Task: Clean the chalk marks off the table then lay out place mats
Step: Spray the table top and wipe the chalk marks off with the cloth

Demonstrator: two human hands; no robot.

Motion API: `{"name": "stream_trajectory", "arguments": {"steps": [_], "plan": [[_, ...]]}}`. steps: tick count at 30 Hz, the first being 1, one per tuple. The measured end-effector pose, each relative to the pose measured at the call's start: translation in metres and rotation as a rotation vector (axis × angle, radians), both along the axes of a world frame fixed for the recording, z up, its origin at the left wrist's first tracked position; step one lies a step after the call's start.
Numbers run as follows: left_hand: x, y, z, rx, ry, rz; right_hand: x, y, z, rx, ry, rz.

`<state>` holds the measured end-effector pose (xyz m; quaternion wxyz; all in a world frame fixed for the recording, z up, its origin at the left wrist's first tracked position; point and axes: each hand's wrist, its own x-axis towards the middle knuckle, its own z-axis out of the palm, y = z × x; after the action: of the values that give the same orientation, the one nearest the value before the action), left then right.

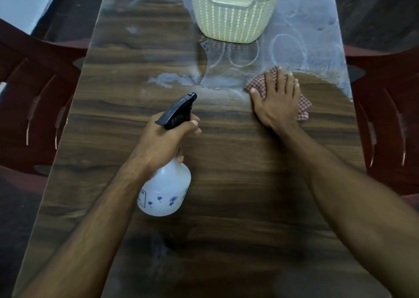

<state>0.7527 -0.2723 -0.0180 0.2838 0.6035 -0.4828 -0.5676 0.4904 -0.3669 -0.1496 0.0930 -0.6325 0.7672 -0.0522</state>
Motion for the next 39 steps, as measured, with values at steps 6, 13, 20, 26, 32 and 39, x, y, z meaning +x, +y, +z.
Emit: {"name": "stream_trajectory", "arguments": {"steps": [6, 13, 20, 26, 32, 39], "plan": [[0.026, -0.008, 0.001, 0.001, 0.006, 0.008, 0.077, 0.009, 0.004, 0.048, -0.007, 0.255], [0.062, -0.022, 0.006, -0.014, 0.013, 0.004, 0.047, 0.051, 0.004, 0.039, 0.016, 0.116], [0.088, -0.031, 0.002, -0.032, 0.01, 0.006, 0.099, -0.04, 0.005, 0.03, -0.002, 0.03], [0.1, -0.036, 0.004, -0.027, 0.015, 0.017, 0.156, -0.001, 0.004, 0.026, -0.002, 0.302], [0.118, -0.044, 0.004, -0.037, 0.009, 0.009, 0.123, 0.031, 0.001, 0.013, 0.017, 0.133], [0.138, -0.044, -0.001, -0.053, 0.002, -0.001, 0.177, -0.062, 0.005, 0.045, -0.008, 0.094]]}}
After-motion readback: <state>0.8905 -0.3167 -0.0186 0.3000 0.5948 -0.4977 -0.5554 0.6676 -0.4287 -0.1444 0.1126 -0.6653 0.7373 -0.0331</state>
